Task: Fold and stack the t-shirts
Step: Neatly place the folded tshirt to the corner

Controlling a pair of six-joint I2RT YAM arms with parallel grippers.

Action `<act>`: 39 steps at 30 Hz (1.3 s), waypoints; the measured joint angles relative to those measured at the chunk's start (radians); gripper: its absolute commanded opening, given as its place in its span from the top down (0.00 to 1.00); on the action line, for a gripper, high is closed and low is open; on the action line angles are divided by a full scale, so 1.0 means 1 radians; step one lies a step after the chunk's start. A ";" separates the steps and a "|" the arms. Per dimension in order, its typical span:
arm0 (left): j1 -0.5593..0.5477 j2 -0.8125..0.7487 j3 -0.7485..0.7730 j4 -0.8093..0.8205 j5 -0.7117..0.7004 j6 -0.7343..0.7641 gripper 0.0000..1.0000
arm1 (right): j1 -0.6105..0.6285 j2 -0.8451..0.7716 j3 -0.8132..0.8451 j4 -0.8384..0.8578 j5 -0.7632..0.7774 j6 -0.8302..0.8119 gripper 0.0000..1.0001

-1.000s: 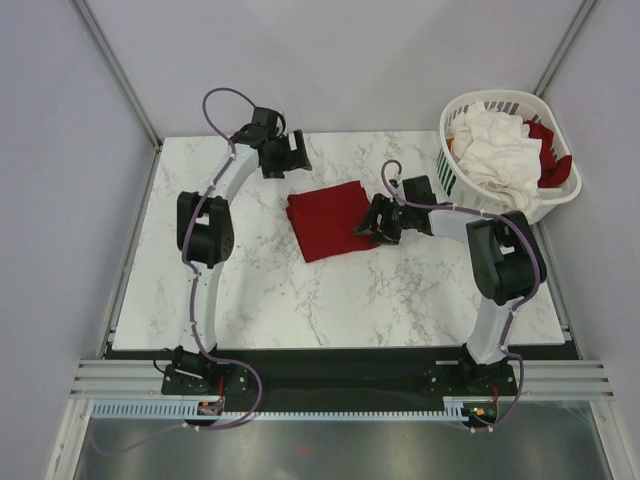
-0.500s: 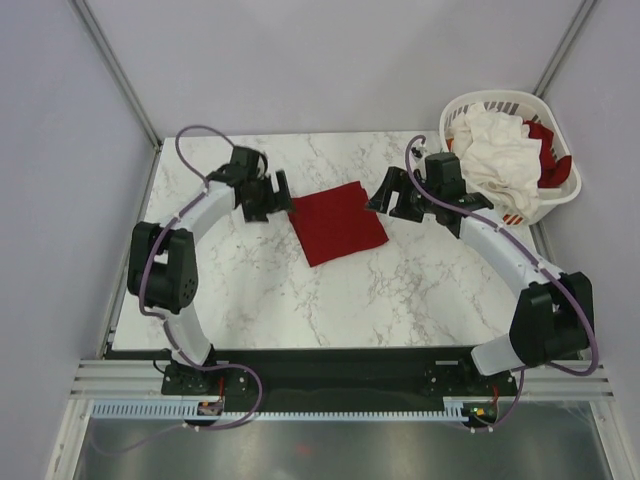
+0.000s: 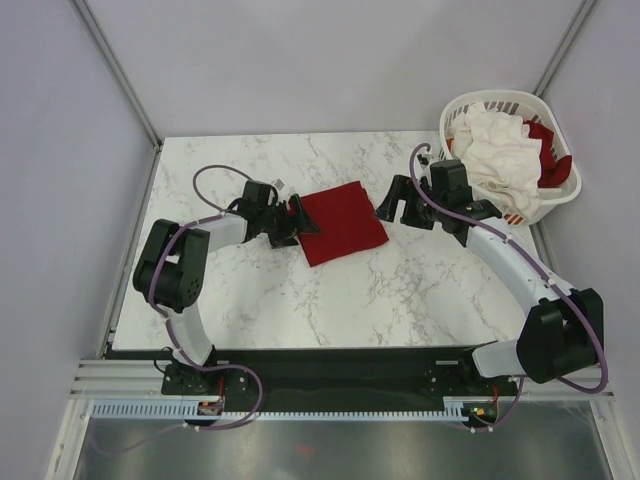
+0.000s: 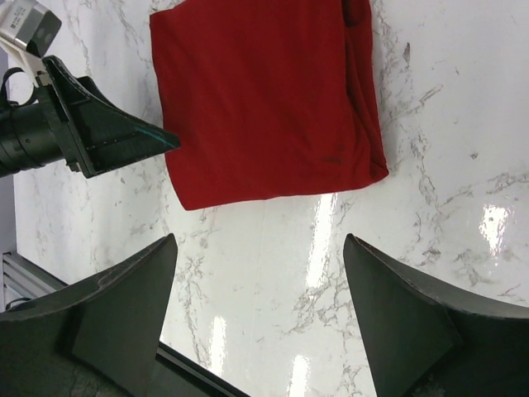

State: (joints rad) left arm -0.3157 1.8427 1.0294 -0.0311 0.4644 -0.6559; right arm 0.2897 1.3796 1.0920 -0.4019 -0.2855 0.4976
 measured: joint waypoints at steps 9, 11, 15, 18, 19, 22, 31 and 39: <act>0.000 0.020 -0.034 0.060 -0.062 -0.051 0.55 | 0.000 -0.005 -0.008 -0.018 0.004 -0.010 0.10; -0.002 0.040 -0.027 0.069 -0.063 -0.060 0.75 | 0.000 -0.005 -0.009 -0.018 0.004 -0.012 0.10; -0.013 0.087 0.013 0.077 -0.067 -0.066 0.98 | 0.000 -0.005 -0.013 -0.019 0.004 -0.016 0.10; -0.018 0.101 0.052 0.047 -0.084 -0.056 0.98 | 0.000 -0.005 -0.014 -0.021 0.004 -0.016 0.10; -0.016 0.103 0.066 0.031 -0.094 -0.052 0.98 | 0.000 -0.006 -0.015 -0.023 0.004 -0.017 0.10; -0.003 0.108 0.120 -0.017 -0.115 -0.042 0.98 | 0.000 -0.010 -0.017 -0.025 0.004 -0.017 0.09; 0.239 0.262 0.591 -0.341 -0.180 0.193 0.98 | 0.000 -0.025 -0.022 -0.025 0.001 -0.024 0.10; 0.441 0.655 1.357 -0.727 -0.470 0.421 0.15 | 0.008 -0.025 -0.040 -0.025 -0.031 -0.024 0.09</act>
State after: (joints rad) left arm 0.1249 2.4981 2.3859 -0.7582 -0.0055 -0.2352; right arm 0.2974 1.3548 1.0523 -0.4267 -0.3168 0.4736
